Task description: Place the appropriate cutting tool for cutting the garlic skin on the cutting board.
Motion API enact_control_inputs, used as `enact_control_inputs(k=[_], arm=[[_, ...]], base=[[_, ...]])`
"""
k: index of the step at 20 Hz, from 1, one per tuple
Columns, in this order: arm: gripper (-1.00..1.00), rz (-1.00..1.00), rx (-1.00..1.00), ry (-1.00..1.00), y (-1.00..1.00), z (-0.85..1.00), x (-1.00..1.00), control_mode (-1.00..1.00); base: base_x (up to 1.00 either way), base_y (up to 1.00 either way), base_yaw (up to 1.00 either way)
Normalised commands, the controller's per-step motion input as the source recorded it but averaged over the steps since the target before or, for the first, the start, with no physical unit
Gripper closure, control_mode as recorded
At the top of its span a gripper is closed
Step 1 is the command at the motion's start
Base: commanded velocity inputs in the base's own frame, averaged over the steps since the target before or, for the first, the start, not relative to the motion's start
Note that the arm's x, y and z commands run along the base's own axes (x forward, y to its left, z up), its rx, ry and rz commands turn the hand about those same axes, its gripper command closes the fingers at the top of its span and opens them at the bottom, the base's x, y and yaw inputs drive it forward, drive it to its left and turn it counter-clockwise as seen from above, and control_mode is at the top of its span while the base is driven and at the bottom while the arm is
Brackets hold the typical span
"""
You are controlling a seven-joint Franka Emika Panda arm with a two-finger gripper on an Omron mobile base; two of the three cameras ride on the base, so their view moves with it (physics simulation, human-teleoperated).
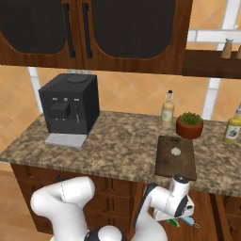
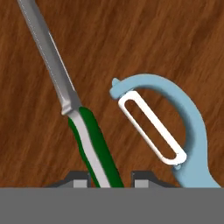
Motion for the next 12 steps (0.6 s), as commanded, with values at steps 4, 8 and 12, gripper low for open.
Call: enact_control_inputs(k=[4,8,12], arm=[[1.00,0.05,0.01,0.00,0.02,-0.10,-0.52,-1.00],[1.00,0.05,0.01,0.00,0.00,0.31,-0.06,-1.00],[1.00,0.05,0.01,-0.05,-0.11,0.91,-0.46,-1.00]], base=[[0.00,0.00,0.00],[0.00,0.00,0.00],[0.00,0.00,0.00]])
